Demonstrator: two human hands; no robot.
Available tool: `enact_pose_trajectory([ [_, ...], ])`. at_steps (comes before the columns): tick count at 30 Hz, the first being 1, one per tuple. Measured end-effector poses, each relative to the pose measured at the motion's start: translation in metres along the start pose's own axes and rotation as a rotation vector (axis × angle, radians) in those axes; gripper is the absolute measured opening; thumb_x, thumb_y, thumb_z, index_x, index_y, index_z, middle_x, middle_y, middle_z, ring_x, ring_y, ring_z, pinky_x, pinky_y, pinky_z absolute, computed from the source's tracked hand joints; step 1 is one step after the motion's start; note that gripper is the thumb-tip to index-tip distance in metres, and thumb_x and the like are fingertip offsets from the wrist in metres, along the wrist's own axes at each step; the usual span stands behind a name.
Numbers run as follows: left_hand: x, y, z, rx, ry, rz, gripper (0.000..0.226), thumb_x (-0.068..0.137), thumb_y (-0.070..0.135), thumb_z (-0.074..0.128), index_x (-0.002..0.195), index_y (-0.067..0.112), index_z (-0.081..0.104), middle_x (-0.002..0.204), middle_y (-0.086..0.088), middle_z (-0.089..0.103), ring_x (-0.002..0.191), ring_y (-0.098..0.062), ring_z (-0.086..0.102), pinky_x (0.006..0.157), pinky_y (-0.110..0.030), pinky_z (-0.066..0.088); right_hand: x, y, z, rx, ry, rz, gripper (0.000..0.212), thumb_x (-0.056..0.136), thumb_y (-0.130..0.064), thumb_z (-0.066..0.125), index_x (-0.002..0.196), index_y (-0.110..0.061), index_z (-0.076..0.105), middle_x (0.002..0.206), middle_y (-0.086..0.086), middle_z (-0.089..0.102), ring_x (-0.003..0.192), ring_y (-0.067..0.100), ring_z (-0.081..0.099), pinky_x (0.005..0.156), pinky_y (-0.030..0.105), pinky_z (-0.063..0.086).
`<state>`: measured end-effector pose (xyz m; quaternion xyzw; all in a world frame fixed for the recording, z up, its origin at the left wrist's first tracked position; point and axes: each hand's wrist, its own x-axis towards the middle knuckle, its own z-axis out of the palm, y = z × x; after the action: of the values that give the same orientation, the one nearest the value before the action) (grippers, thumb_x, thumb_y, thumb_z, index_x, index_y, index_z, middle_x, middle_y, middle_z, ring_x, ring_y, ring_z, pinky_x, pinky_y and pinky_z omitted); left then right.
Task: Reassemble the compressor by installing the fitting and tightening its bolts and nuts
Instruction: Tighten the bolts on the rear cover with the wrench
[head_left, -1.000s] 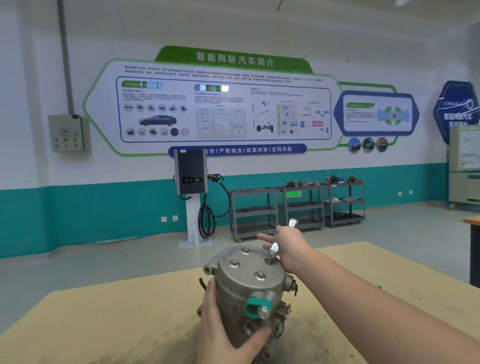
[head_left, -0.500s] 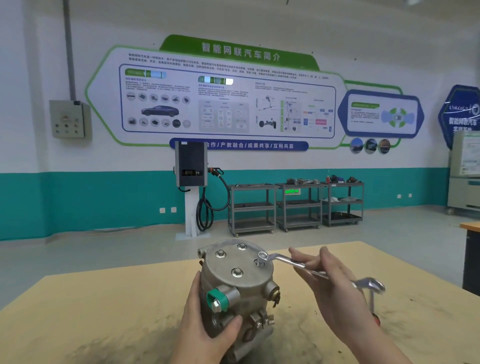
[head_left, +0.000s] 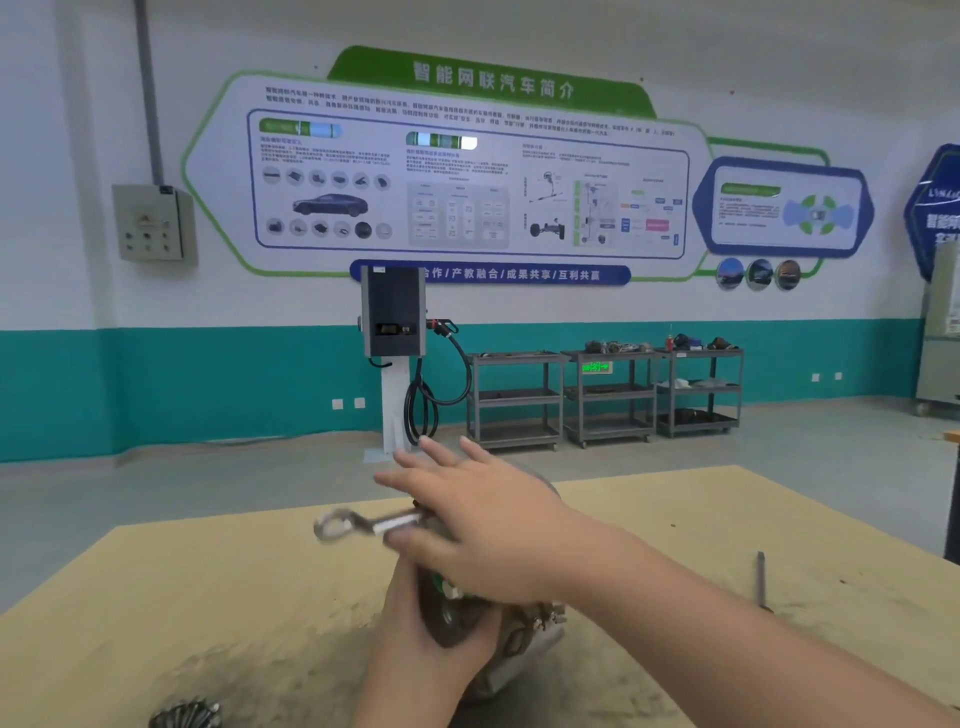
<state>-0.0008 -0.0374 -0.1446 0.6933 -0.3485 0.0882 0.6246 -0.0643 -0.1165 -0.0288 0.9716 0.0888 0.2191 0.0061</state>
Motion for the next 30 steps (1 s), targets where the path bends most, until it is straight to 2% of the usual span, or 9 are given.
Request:
enact_pose_trajectory([
  [2,-0.001,-0.003,-0.004,-0.057,-0.043,-0.1,0.1,0.059,0.027,0.072,0.147,0.039,0.025,0.127,0.011,0.059,0.12,-0.011,0.057,0.102,-0.029,0.047,0.021,0.003,-0.003,0.006,-0.125,0.106,0.041,0.103,-0.037,0.034,0.142,-0.029,0.043,0.145,0.0,0.049,0.137,0.02,0.038,0.114,0.04,0.025],
  [4,-0.002,-0.004,-0.01,-0.077,-0.092,-0.146,0.098,0.067,0.022,0.073,0.15,0.04,0.024,0.133,0.006,0.058,0.123,-0.016,0.056,0.107,-0.041,0.045,0.039,0.009,-0.008,0.074,-0.192,0.195,0.035,0.103,-0.031,0.034,0.132,-0.024,0.053,0.114,0.001,0.063,0.103,0.022,0.057,0.087,0.037,0.046],
  [9,-0.004,-0.02,-0.018,-0.158,-0.092,-0.142,0.067,0.083,0.007,0.069,0.142,0.028,0.046,0.119,0.018,0.066,0.103,0.02,0.055,0.081,0.0,0.041,0.062,0.047,-0.014,0.284,-0.241,0.472,0.022,0.102,-0.02,0.037,0.11,-0.009,0.054,0.083,0.001,0.051,0.071,0.015,0.049,0.056,0.023,0.035],
  [12,0.0,-0.029,-0.021,-0.149,-0.102,-0.154,0.042,0.076,0.033,0.059,0.117,0.037,0.059,0.096,0.031,0.069,0.098,0.013,0.06,0.073,-0.001,0.04,0.057,0.074,-0.009,0.429,-0.187,0.655,0.02,0.099,-0.016,0.041,0.106,-0.003,0.055,0.093,0.009,0.056,0.091,0.026,0.056,0.073,0.025,0.045],
  [15,0.004,-0.032,-0.025,-0.153,-0.09,-0.135,0.037,0.077,0.038,0.05,0.113,0.046,0.056,0.092,0.035,0.068,0.091,0.017,0.06,0.07,-0.002,0.041,0.034,0.095,0.004,0.984,-0.051,0.854,0.038,0.095,-0.027,0.053,0.127,-0.008,0.053,0.133,0.014,0.054,0.126,0.031,0.048,0.111,0.048,0.033],
  [21,0.006,-0.035,-0.028,-0.153,-0.072,-0.103,0.035,0.079,0.039,0.046,0.113,0.045,0.056,0.094,0.034,0.069,0.091,0.02,0.059,0.071,-0.001,0.04,-0.024,0.083,0.032,1.568,0.546,0.658,0.026,0.098,-0.03,0.048,0.112,-0.026,0.07,0.119,-0.007,0.069,0.121,0.01,0.053,0.101,0.036,0.039],
  [25,0.002,-0.033,-0.026,-0.186,-0.063,-0.131,0.039,0.08,0.042,0.044,0.117,0.042,0.057,0.092,0.026,0.071,0.092,0.014,0.061,0.072,-0.004,0.041,-0.07,0.048,0.049,1.428,0.837,0.486,0.041,0.087,-0.054,0.052,0.104,-0.025,0.076,0.123,-0.01,0.067,0.127,0.004,0.051,0.112,0.043,0.029],
  [27,0.0,-0.03,-0.024,-0.205,-0.044,-0.124,0.037,0.08,0.043,0.044,0.115,0.044,0.054,0.097,0.033,0.067,0.099,0.016,0.058,0.074,-0.002,0.039,-0.086,0.027,0.053,1.165,0.828,0.376,0.049,0.082,-0.069,0.055,0.103,-0.03,0.076,0.126,-0.015,0.065,0.131,0.006,0.047,0.11,0.042,0.028],
  [30,-0.008,-0.017,-0.016,-0.226,0.016,-0.099,0.048,0.073,0.047,0.057,0.119,0.041,0.045,0.105,0.026,0.067,0.109,0.008,0.057,0.078,-0.002,0.041,-0.091,0.007,0.047,0.696,0.719,0.159,0.034,0.092,-0.058,0.05,0.097,-0.035,0.076,0.134,-0.016,0.058,0.14,0.009,0.036,0.112,0.039,0.03],
])
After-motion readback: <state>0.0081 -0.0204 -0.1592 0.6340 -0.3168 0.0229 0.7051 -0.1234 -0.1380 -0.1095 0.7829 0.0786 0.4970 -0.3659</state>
